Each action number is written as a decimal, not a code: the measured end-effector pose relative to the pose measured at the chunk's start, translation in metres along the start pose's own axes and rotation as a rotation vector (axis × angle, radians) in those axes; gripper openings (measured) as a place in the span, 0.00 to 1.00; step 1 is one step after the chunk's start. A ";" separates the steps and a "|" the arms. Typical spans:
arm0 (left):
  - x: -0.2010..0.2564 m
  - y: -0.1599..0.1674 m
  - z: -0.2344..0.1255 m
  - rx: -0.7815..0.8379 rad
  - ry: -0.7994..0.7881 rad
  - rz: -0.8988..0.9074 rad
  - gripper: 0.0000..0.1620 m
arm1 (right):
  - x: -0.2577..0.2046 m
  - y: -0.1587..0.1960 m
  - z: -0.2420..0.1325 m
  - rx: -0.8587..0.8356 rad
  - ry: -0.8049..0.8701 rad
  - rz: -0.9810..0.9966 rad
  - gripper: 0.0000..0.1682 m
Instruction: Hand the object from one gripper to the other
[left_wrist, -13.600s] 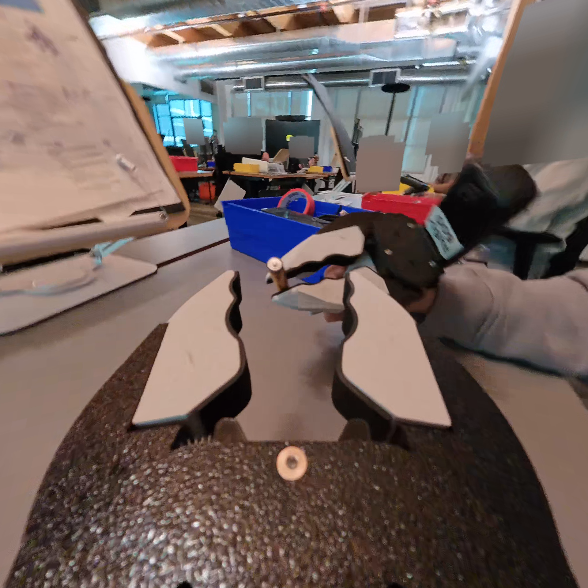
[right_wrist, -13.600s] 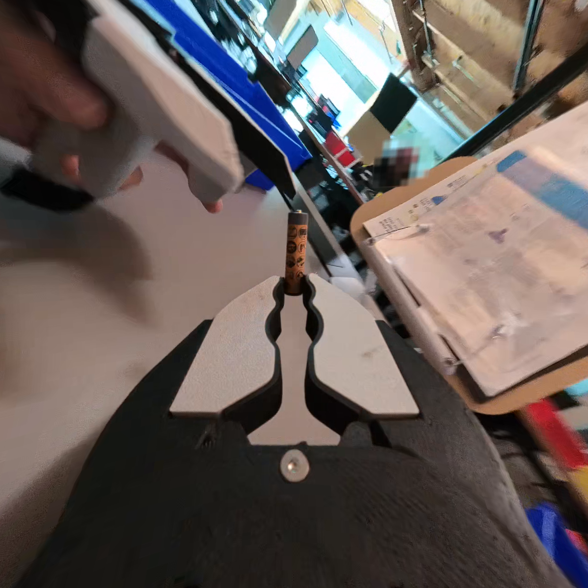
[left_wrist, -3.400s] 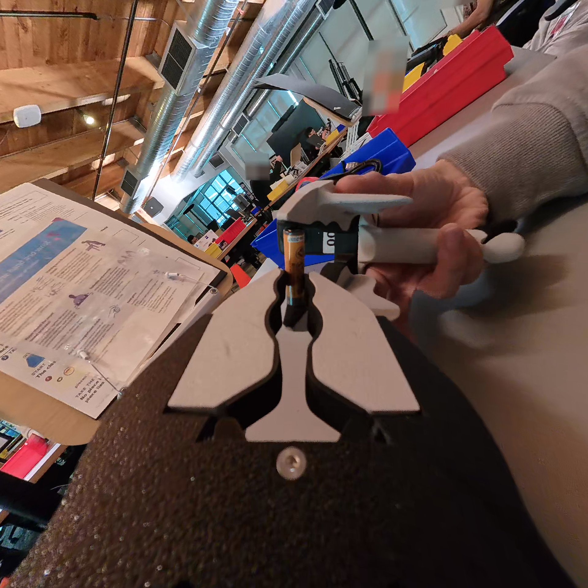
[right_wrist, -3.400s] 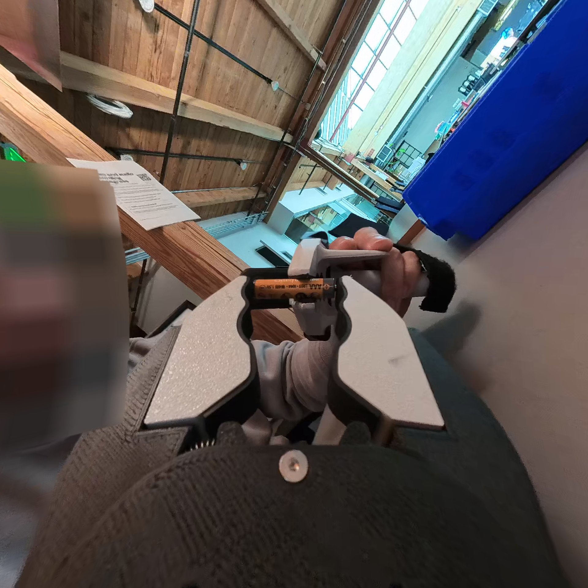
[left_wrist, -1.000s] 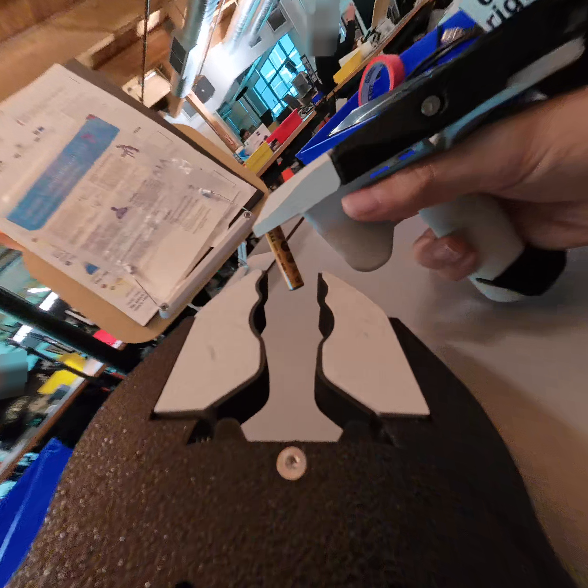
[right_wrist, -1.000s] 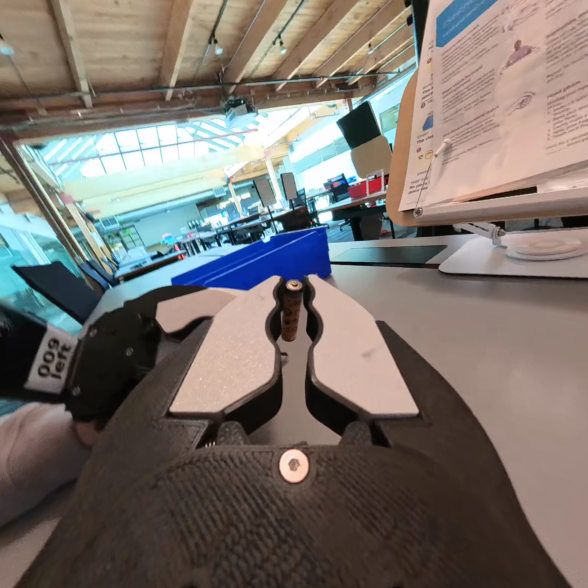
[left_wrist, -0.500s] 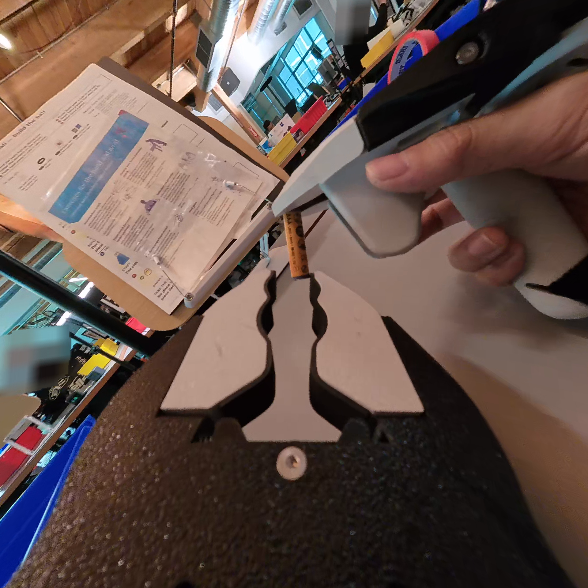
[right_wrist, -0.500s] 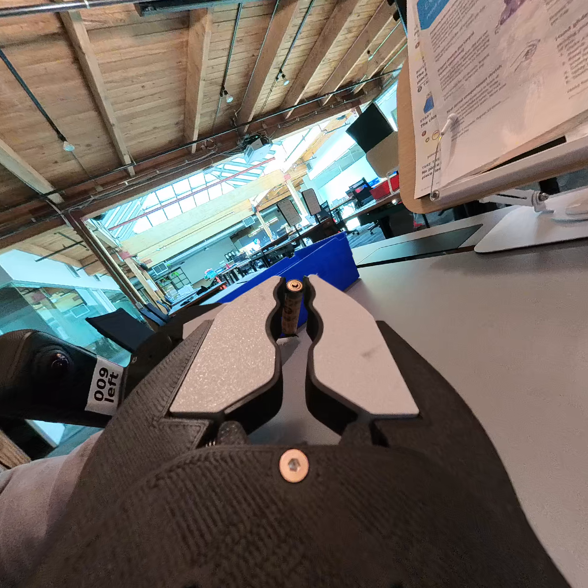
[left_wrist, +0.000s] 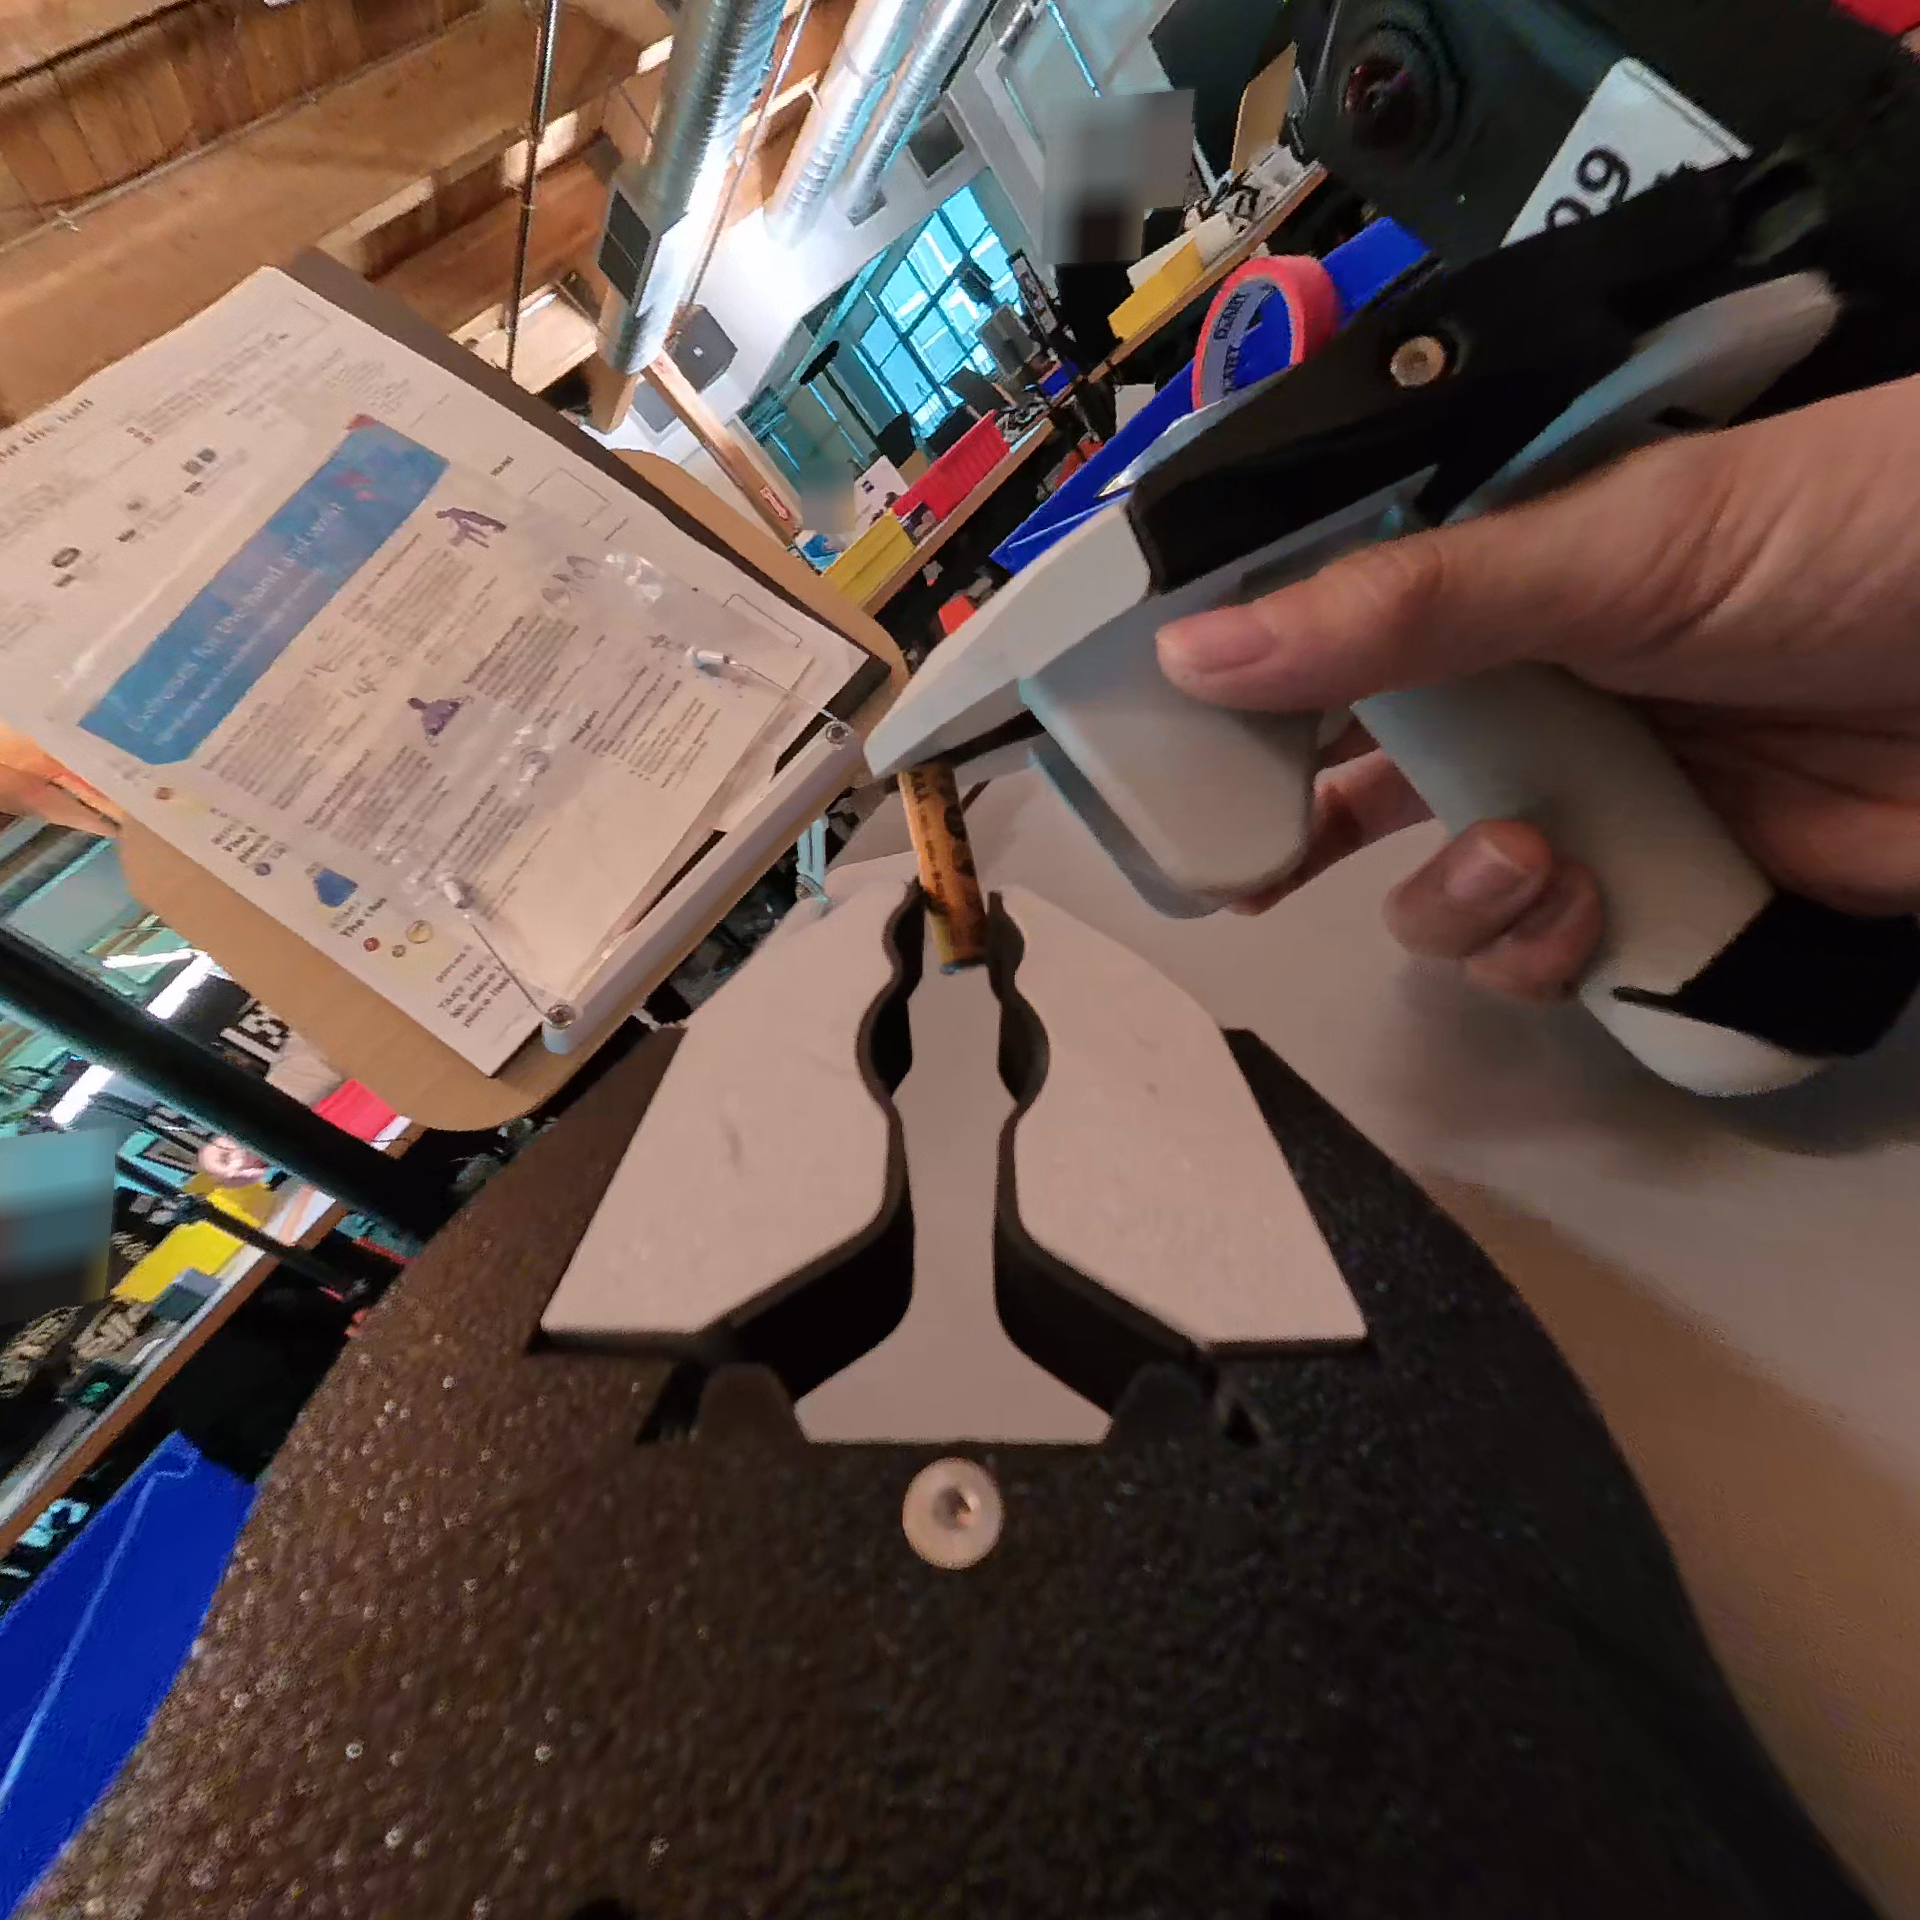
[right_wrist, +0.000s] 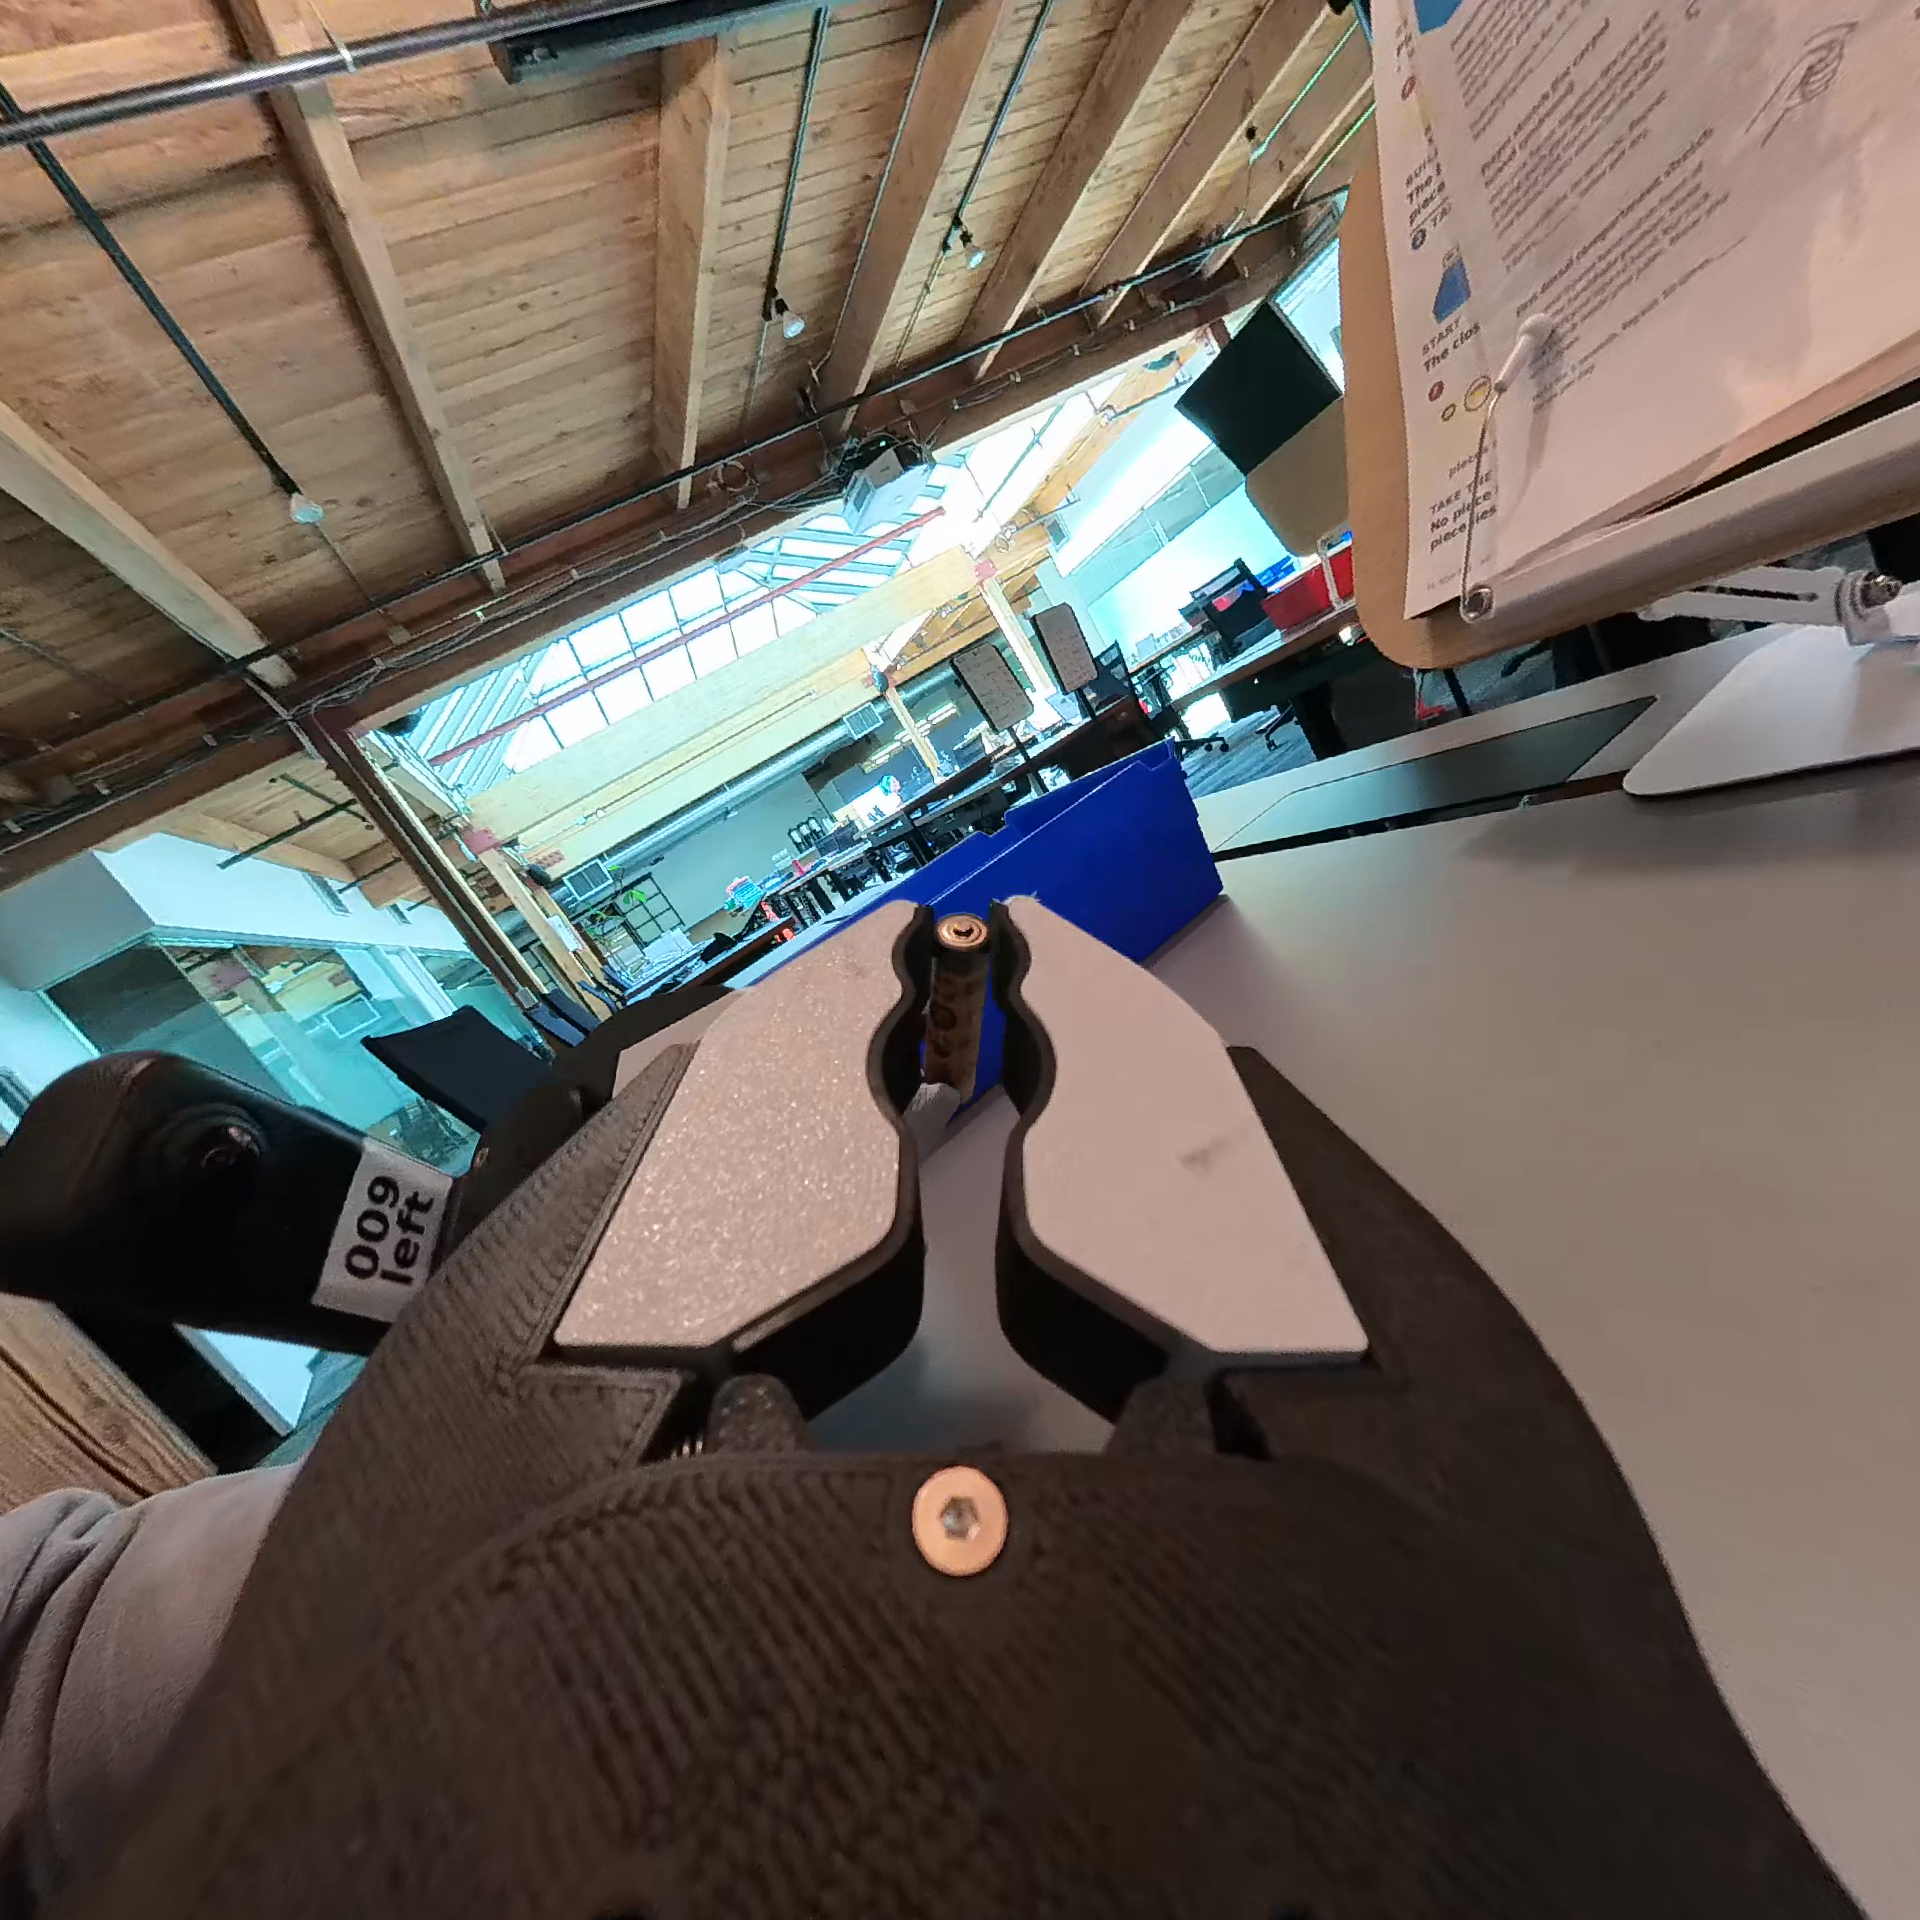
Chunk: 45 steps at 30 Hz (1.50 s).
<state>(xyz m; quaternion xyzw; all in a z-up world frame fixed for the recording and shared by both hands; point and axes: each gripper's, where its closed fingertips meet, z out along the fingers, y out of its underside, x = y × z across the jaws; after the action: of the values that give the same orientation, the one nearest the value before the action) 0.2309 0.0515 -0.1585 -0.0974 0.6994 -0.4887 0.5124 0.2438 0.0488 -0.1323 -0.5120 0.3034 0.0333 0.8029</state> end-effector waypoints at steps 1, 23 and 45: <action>0.000 0.000 0.000 0.000 0.005 -0.014 0.07 | 0.000 0.000 0.000 0.000 0.000 -0.006 0.06; -0.003 -0.050 -0.047 0.426 0.950 -1.260 0.05 | -0.055 -0.012 -0.020 -0.035 -0.470 -0.164 0.20; -0.007 -0.006 -0.016 0.190 0.385 -0.709 0.00 | -0.010 0.051 -0.039 -0.667 -0.297 -0.453 0.14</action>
<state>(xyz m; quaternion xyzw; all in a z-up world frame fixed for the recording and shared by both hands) 0.2188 0.0624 -0.1489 -0.1914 0.6575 -0.7064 0.1788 0.1997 0.0427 -0.1793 -0.7871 0.0370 0.0257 0.6152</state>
